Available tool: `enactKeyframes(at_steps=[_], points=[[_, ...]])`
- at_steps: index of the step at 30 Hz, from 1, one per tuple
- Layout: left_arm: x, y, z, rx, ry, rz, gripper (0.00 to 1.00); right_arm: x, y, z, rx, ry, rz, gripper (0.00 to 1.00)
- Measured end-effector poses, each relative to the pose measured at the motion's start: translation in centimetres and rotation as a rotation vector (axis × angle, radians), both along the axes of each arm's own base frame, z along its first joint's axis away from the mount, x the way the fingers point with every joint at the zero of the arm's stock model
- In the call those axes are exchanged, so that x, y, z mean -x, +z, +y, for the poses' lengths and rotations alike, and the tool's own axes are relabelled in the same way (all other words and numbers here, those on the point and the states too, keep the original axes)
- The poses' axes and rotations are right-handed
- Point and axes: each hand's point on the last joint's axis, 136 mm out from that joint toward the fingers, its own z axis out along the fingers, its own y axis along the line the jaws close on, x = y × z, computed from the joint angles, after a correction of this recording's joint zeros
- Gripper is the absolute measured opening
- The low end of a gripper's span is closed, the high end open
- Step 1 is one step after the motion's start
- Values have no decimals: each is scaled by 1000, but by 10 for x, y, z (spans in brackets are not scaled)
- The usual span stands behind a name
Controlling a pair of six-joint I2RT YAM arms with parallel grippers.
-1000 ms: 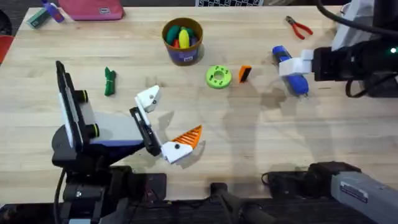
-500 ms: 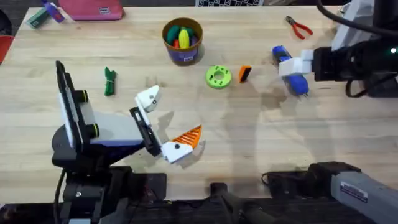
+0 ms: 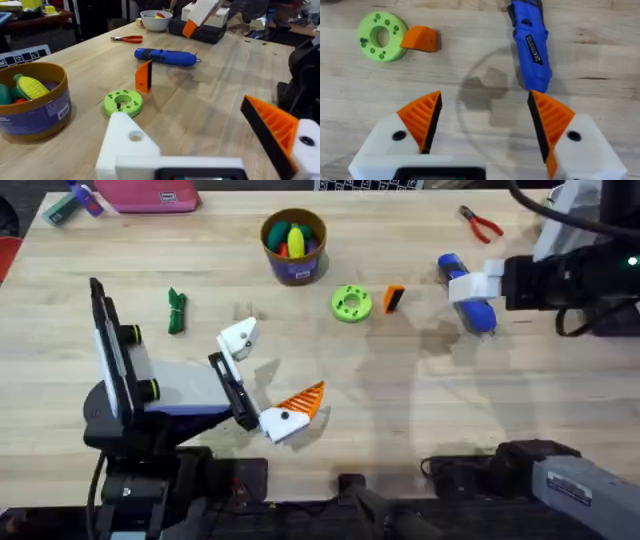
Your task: Pick up the gripper from the table and insert it into the empty holder that is missing its gripper. Then pick up a screw, insert it into the mounting hole, and use the screwdriver to tighten it. Finally, clean up the table by picking up the vegetable and placing it into the bucket.
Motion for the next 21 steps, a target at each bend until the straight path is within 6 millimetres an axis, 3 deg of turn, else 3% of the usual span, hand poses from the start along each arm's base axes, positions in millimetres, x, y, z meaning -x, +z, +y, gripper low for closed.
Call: enactKeyframes(at_steps=[14, 17, 21], points=[[0, 0, 0, 0, 0, 0, 985, 2, 2, 2, -20, -31, 12, 994], [0, 0, 0, 0, 0, 0, 985, 4, 8, 13, -4, -23, 44, 993], [0, 0, 0, 0, 0, 0, 985, -9, 19, 39, 31, 5, 60, 993]])
